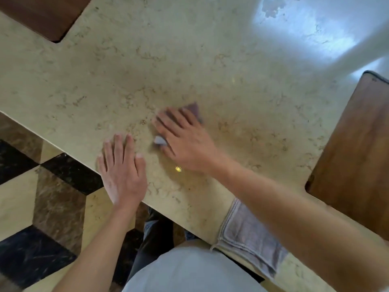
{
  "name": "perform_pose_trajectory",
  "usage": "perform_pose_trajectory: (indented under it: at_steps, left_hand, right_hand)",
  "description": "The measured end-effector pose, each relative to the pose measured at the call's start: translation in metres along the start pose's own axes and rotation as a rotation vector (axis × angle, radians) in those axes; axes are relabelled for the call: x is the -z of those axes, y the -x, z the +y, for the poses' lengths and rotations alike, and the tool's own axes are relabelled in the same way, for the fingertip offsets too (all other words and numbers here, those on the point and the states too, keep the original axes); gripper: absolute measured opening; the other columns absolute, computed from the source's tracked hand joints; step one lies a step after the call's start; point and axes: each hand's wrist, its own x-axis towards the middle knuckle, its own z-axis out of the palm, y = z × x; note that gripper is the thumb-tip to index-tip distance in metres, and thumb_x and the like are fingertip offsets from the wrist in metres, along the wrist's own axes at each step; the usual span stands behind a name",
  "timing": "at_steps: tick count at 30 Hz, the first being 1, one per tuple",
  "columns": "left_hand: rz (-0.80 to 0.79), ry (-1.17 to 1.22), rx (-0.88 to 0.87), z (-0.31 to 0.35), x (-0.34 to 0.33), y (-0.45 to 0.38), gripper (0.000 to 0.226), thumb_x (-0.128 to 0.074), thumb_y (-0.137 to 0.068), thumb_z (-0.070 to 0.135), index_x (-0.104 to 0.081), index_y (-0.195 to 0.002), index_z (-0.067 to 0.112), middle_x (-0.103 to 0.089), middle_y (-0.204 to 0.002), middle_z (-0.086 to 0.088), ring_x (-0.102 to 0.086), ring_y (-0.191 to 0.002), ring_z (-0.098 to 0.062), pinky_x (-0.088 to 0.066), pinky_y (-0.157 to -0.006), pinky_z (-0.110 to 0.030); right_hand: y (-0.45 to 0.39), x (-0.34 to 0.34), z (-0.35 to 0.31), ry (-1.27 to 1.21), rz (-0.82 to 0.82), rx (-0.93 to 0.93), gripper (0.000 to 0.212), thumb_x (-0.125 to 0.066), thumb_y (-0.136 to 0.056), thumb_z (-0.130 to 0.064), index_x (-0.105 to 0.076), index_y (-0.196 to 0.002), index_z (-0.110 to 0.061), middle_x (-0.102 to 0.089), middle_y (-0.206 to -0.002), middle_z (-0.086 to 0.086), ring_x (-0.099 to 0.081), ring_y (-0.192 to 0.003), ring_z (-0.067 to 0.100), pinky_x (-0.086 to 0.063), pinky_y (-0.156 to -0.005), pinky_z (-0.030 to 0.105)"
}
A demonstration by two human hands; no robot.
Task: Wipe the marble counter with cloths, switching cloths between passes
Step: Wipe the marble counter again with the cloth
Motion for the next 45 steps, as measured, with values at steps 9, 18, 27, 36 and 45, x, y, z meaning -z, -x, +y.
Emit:
perform_pose_trajectory:
  at_steps: [9, 18, 27, 36, 45]
  left_hand:
    - [-0.015, -0.017, 0.037, 0.006, 0.000, 0.003, 0.057, -0.026, -0.103, 0.037, -0.025, -0.157, 0.021, -0.019, -0.167, -0.006, -0.012, -0.154, -0.031, -0.012, -0.122, -0.053]
    - [-0.017, 0.112, 0.140, 0.020, 0.006, -0.002, 0.057, -0.029, -0.099, 0.032, -0.032, -0.154, 0.020, -0.020, -0.167, -0.004, -0.009, -0.155, -0.028, -0.009, -0.122, -0.054]
    - [-0.157, -0.009, -0.351, 0.100, -0.007, -0.009, 0.060, -0.030, -0.102, 0.041, -0.016, -0.159, 0.027, -0.013, -0.168, -0.006, -0.007, -0.155, -0.030, -0.009, -0.123, -0.052]
    - [-0.161, -0.033, -0.347, 0.102, -0.008, -0.007, 0.062, -0.032, -0.102, 0.040, -0.014, -0.160, 0.027, -0.008, -0.169, -0.005, -0.002, -0.155, -0.029, -0.009, -0.123, -0.055]
    - [-0.160, -0.035, -0.350, 0.100, -0.011, -0.007, 0.062, -0.026, -0.101, 0.042, -0.013, -0.159, 0.027, -0.009, -0.169, -0.006, -0.004, -0.155, -0.031, -0.009, -0.122, -0.055]
  right_hand:
    - [0.067, 0.040, 0.151, 0.157, -0.043, -0.410, 0.067, -0.021, -0.103, -0.051, -0.028, -0.157, -0.013, -0.025, -0.165, 0.013, -0.021, -0.153, 0.039, -0.021, -0.121, 0.055]
    - [0.119, -0.010, -0.035, 0.021, -0.248, 0.345, 0.062, -0.033, -0.104, -0.054, -0.024, -0.159, -0.028, -0.020, -0.168, 0.001, -0.009, -0.156, 0.030, -0.002, -0.127, 0.050]
    - [0.155, 0.051, 0.171, -0.024, -0.148, -0.662, 0.085, 0.010, -0.092, -0.072, -0.002, -0.161, -0.023, 0.006, -0.170, 0.004, 0.012, -0.154, 0.022, 0.001, -0.127, 0.046]
    - [0.192, 0.036, 0.061, -0.157, -0.305, -0.547, 0.054, 0.012, -0.095, -0.064, 0.015, -0.148, -0.054, 0.027, -0.159, -0.018, 0.033, -0.149, 0.014, 0.021, -0.122, 0.039]
    - [0.228, 0.027, 0.106, -0.087, -0.217, -0.935, 0.066, 0.001, -0.100, -0.059, 0.030, -0.151, -0.029, 0.038, -0.161, 0.002, 0.036, -0.148, 0.023, 0.018, -0.124, 0.044]
